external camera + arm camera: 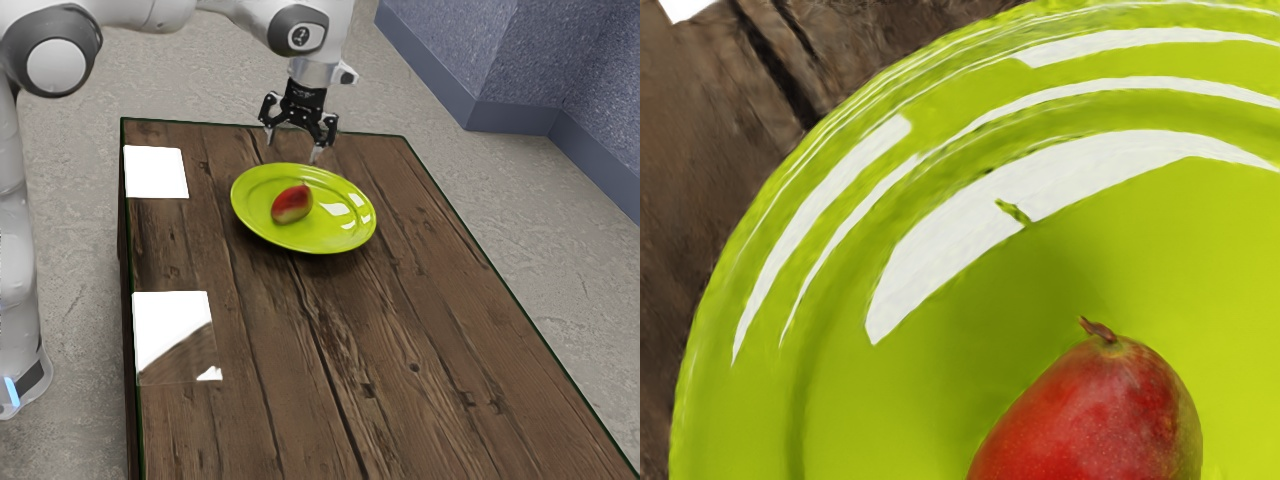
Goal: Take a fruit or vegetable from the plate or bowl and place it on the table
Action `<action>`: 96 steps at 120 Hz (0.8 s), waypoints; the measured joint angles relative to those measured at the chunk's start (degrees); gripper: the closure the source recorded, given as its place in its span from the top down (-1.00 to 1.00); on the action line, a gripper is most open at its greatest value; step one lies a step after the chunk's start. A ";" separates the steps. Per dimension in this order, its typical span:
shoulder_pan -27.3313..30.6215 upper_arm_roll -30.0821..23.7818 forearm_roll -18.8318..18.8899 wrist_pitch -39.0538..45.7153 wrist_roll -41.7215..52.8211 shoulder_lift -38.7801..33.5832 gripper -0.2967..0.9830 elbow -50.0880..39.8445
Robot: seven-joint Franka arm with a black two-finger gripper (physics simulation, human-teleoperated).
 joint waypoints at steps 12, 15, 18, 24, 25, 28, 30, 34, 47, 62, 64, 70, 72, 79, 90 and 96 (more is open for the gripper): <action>-0.44 -0.66 1.29 2.27 3.87 0.01 0.54 -1.07; -1.15 -0.92 1.50 2.83 4.74 0.00 0.54 -1.48; -2.17 -1.10 1.68 3.35 5.57 0.00 0.54 -1.80; -4.80 -1.41 1.92 4.39 7.13 0.06 0.54 -2.47; -5.32 -1.44 1.94 4.54 7.38 0.05 0.54 -2.57; -6.95 -1.53 2.01 4.99 8.10 0.02 0.54 -2.81; -8.12 -1.55 2.04 5.28 8.57 -0.03 0.54 -3.01; -10.53 -1.57 2.09 5.92 9.46 -0.30 0.54 -3.61; -17.37 -1.59 2.22 7.78 12.04 -0.61 0.54 -4.65; -19.40 -1.59 2.36 9.33 14.51 -0.80 0.53 -5.13; -19.21 -1.59 2.37 9.60 14.80 -1.58 0.53 -6.03; -17.25 -1.59 2.42 10.61 15.63 -4.82 0.53 -9.81; -16.09 -1.57 2.44 10.92 15.89 -5.98 0.53 -10.98; -13.03 -1.59 2.48 11.87 16.74 -9.53 0.54 -14.53; -11.54 -1.60 2.52 13.13 17.91 -11.80 0.54 -17.01; -10.81 -1.60 2.53 13.82 18.48 -12.91 0.54 -18.38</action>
